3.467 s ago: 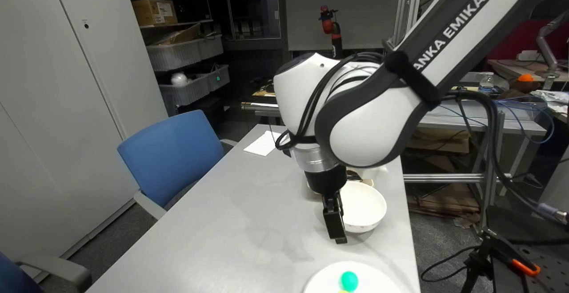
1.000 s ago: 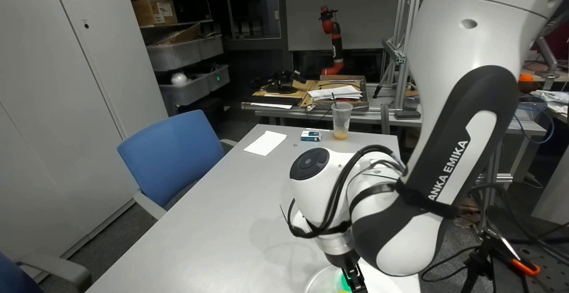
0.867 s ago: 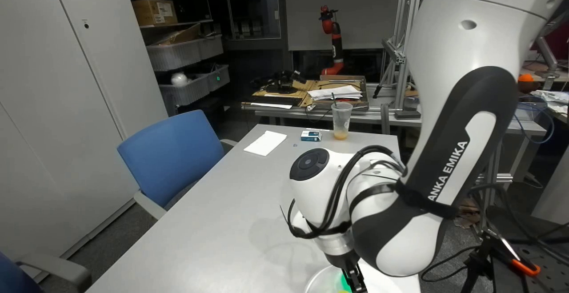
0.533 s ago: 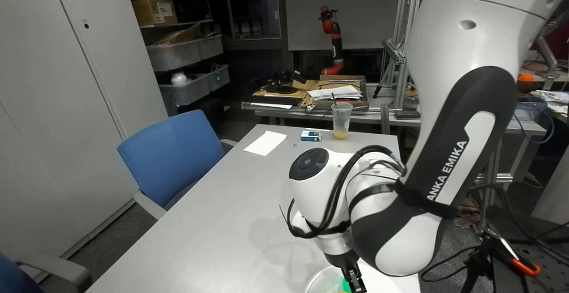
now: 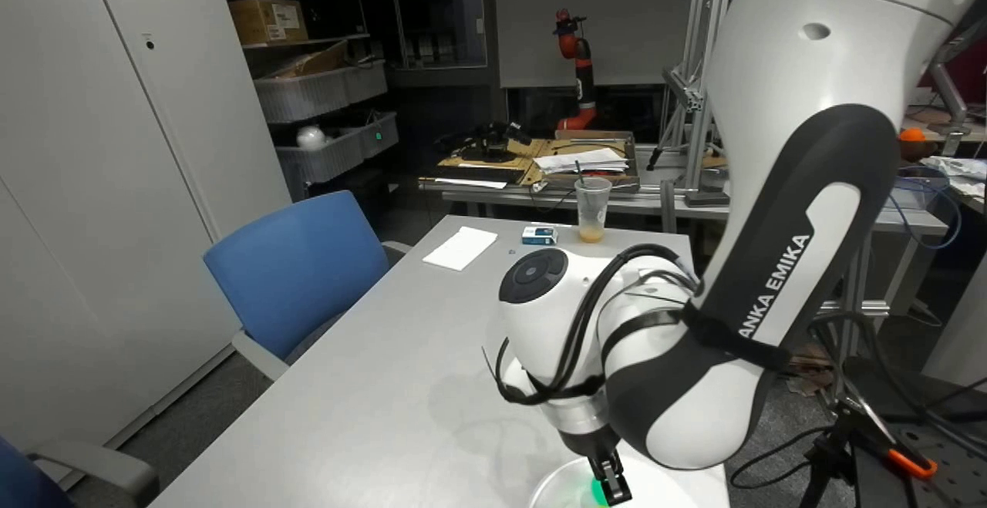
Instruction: Transfer the balls from the plate to the bowl
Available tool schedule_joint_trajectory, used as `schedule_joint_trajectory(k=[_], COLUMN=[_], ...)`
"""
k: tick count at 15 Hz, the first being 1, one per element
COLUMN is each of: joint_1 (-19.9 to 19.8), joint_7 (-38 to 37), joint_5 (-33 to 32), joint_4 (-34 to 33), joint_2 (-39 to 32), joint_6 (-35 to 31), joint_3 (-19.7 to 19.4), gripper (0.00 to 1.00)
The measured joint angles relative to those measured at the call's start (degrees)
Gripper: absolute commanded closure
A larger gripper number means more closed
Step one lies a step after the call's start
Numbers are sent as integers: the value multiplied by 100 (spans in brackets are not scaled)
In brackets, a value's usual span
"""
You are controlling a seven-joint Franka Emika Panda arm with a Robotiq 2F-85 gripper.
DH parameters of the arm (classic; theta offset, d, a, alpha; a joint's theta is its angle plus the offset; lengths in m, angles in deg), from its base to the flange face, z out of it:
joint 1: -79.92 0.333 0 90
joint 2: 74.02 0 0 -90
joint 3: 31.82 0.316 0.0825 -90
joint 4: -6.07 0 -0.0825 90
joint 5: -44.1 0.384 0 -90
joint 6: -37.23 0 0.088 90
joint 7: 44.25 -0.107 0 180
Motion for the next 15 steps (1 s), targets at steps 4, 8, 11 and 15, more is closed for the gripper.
schedule_joint_trajectory(k=[4, 8, 11, 15], joint_1=[-97, -296, -505, -783], joint_7=[2, 6, 7, 7], joint_5=[1, 1, 4, 106], joint_4=[83, 225, 270, 278], joint_2=[523, 1211, 1565, 1685], joint_6=[549, 808, 817, 809], joint_3=[-9, -122, -250, -379], gripper=[87, 87, 87, 87])
